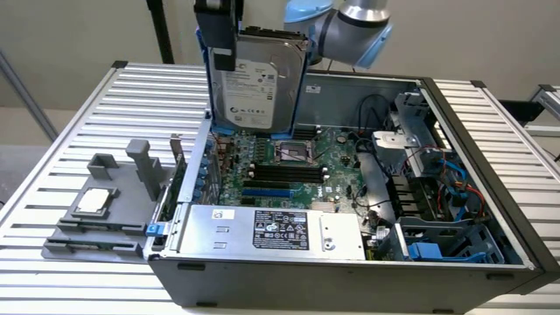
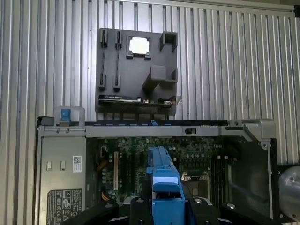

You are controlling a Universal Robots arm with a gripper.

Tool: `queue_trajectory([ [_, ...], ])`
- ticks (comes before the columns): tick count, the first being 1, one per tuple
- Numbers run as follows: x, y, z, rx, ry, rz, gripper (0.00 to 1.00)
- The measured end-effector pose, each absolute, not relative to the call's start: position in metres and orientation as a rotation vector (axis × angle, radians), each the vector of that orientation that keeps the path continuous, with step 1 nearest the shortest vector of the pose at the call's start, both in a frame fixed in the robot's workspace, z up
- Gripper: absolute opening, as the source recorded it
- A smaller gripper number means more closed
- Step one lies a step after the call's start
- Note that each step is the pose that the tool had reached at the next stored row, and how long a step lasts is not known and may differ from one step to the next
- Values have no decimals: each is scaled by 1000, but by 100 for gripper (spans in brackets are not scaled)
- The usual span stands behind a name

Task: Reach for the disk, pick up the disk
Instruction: 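Pick up the disk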

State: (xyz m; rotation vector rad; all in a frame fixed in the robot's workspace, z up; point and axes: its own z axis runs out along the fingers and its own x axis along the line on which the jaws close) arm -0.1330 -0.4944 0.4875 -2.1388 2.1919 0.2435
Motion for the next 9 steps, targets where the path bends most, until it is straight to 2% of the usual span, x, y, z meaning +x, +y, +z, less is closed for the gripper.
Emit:
queue_trajectory([
  [9,-95,-513,488,-2139,2192,244,33],
])
